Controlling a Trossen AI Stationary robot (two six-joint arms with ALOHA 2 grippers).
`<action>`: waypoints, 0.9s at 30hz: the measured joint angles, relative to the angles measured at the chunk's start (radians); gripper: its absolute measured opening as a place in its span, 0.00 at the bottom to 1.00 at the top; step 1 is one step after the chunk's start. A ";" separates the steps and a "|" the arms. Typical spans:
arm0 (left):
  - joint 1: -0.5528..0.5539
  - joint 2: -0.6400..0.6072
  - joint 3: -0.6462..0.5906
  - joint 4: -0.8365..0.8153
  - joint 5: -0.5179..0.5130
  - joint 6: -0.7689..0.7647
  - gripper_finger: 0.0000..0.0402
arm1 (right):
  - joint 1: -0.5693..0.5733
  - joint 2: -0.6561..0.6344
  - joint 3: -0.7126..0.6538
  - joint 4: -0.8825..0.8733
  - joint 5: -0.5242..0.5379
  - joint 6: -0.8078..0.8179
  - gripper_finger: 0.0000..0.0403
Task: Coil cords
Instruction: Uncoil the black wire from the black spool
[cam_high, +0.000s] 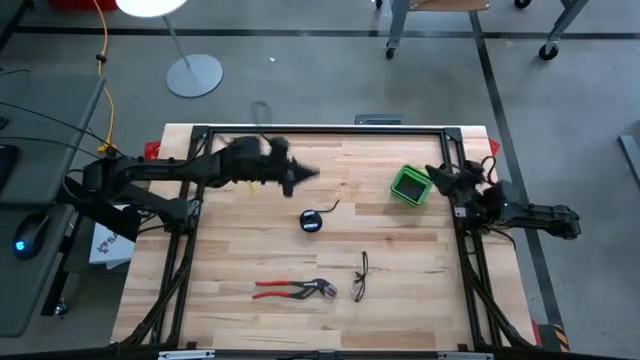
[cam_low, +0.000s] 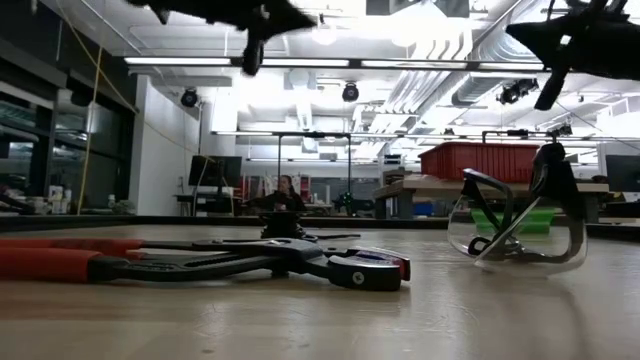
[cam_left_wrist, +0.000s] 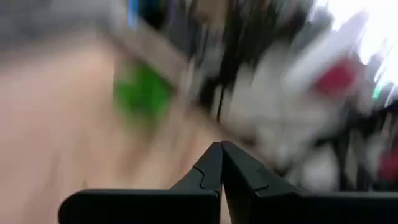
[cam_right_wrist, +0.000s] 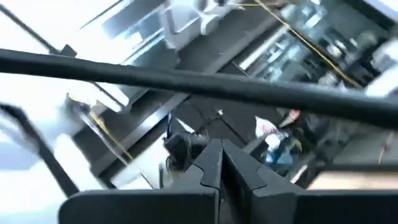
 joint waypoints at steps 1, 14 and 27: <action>-0.010 0.008 0.022 -0.122 0.032 0.011 0.00 | 0.001 0.010 0.020 -0.038 -0.011 0.055 0.00; -0.003 0.267 0.031 -0.454 0.247 0.108 0.20 | 0.002 0.459 0.349 -0.331 -0.271 0.144 0.00; 0.141 0.304 0.032 -0.545 0.164 0.080 0.59 | -0.007 0.933 0.724 -0.996 -0.231 0.072 0.27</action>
